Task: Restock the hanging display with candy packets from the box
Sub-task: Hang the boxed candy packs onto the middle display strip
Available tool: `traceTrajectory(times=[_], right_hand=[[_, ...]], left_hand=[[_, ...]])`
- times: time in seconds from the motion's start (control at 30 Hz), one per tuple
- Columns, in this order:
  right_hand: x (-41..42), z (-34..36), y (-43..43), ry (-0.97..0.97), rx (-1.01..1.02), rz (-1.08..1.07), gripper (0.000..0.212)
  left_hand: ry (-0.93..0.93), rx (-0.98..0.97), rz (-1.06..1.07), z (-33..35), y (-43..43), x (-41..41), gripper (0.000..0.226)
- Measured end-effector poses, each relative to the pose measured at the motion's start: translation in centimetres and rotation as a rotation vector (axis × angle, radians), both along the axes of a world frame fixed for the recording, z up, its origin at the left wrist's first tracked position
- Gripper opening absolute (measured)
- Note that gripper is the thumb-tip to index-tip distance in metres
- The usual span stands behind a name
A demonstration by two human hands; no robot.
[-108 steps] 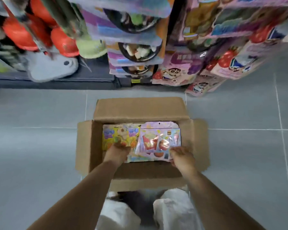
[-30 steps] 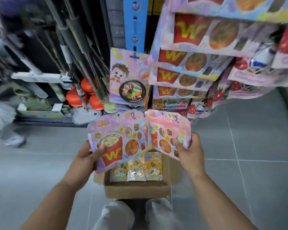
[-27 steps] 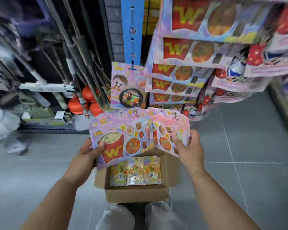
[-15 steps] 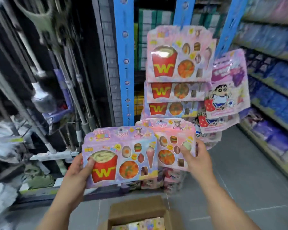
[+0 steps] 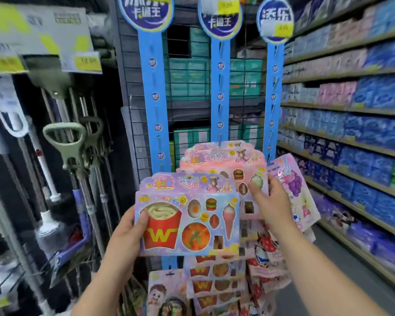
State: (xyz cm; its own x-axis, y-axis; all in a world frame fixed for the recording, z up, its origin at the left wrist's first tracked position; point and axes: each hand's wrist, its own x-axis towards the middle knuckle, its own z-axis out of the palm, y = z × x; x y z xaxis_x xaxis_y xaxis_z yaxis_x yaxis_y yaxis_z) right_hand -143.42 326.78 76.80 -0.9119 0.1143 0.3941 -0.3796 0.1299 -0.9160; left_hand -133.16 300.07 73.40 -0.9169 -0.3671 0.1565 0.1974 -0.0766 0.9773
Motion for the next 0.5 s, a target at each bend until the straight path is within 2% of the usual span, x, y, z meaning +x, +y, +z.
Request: traceTrajectory(times=[0.27,0.5], right_hand=[[-7.7,5.4,2.4,0.034,-0.007,0.071,0.032],[-11.0,9.3,2.8,0.049,0.0,0.182,0.009]], left_hand=[[0.079,0.034,0.105,3.9,3.6,-5.0,0.02],[0.127,-0.01,0.186,6.6,5.3,-7.2,0.02]])
